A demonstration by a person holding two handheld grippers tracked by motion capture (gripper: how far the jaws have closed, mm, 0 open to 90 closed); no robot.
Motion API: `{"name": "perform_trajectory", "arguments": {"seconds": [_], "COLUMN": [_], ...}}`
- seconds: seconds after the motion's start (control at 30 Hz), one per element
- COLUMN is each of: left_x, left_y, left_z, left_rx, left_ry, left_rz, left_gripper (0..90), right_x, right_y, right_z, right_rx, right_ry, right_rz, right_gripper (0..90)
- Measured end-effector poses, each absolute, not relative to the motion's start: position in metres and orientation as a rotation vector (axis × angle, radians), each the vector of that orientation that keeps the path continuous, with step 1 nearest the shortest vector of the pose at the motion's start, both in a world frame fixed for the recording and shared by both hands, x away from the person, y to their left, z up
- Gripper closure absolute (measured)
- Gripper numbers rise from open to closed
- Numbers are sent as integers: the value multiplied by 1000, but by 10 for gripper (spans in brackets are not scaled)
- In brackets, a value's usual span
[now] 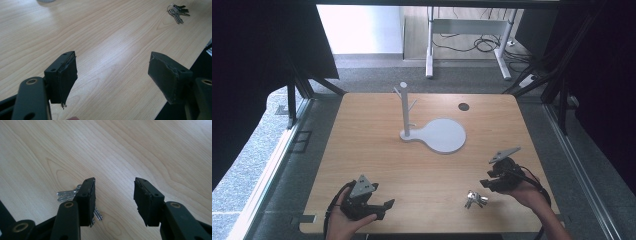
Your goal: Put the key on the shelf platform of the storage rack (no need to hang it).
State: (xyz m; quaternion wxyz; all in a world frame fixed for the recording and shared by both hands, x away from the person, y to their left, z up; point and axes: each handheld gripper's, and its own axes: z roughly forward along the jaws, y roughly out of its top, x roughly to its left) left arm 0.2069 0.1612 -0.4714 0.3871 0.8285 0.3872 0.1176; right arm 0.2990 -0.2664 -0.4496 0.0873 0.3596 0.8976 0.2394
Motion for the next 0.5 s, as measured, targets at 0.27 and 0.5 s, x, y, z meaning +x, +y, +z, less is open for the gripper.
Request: {"name": "perform_trajectory", "arguments": {"seconds": [0.27,0.5], "left_x": [208,207], "left_y": [164,165], "left_z": [-471,-471], "left_rx": [2097,2098], "left_ry": [996,992], "left_rz": [300,301], "left_gripper": [236,236], "right_x": [302,305], "right_y": [-255,-244], "right_z": [-454,-461], "right_rx": [1043,1031], "right_ry": [2728,2790], "right_rz": [674,640], "right_gripper": [538,574]}}
